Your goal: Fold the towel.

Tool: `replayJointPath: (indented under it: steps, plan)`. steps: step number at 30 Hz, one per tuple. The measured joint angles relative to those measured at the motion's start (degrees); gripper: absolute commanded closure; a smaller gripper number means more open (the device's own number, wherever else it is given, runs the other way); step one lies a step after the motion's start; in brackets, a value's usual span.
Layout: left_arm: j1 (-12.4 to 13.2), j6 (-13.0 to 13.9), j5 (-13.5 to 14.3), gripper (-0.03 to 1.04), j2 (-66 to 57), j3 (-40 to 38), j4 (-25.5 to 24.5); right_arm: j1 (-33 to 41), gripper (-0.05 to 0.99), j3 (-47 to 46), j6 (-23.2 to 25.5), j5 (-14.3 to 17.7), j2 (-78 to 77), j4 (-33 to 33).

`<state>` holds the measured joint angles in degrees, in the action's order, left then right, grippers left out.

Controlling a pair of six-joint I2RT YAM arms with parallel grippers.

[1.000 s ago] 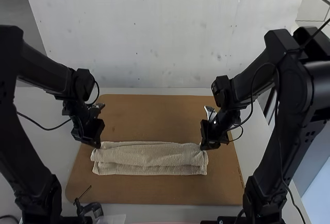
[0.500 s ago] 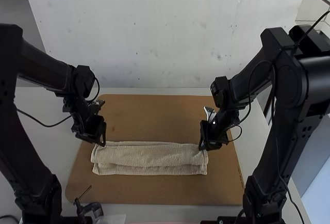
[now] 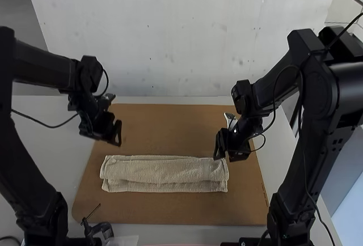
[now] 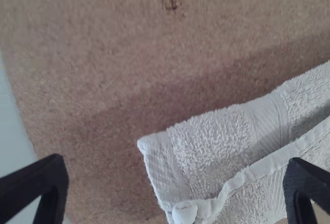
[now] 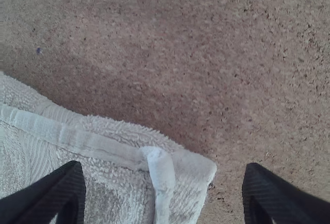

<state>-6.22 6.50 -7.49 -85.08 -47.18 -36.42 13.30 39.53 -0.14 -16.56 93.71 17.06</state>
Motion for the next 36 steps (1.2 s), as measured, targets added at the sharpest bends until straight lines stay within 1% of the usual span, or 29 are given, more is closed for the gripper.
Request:
replayJointPath:
  steps: [5, 7, 10, 14, 19, 22, 30, 33, 36]
  plan:
    - [1.46, -0.35, 0.00, 0.08, 1.86, -4.07, 0.46, -2.03, 0.29, 1.79, -1.05, 0.04, 1.97, 1.49]
    - [1.95, -0.35, 0.02, 0.08, 1.92, -4.70, 0.48, -2.82, 0.29, 1.95, -1.25, 0.02, 3.13, 1.75]
    - [2.10, -0.35, 0.00, 0.08, 1.90, -4.72, 0.31, -3.43, 0.29, 1.97, -1.44, -0.17, 4.44, 4.02]
    - [2.10, -0.35, 0.00, 0.08, 1.90, -4.72, 0.28, -3.63, 0.29, 2.51, -1.60, -1.81, 4.55, 8.81]
    - [2.08, -0.35, 0.00, 0.08, 1.90, -4.70, 0.76, -3.80, 0.29, 2.58, -1.66, -3.52, 4.52, 12.63]
    - [1.97, -0.35, 0.00, 0.08, 1.90, -4.68, 0.94, -3.80, 0.29, 2.56, -1.66, -3.93, 4.48, 13.05]
    - [1.16, -0.39, 0.00, 0.08, 1.90, -4.66, 1.14, -3.78, 0.30, 2.56, -1.66, -6.25, 4.50, 12.41]
    - [1.16, -0.39, 0.00, 0.08, 1.90, -4.66, 1.22, -3.72, 0.38, 2.56, -1.60, -7.04, 4.79, 11.82]
    - [1.18, -0.39, 0.00, 0.09, 1.90, -4.68, 1.38, -3.50, 0.38, 2.56, -1.38, -7.74, 5.81, 11.34]
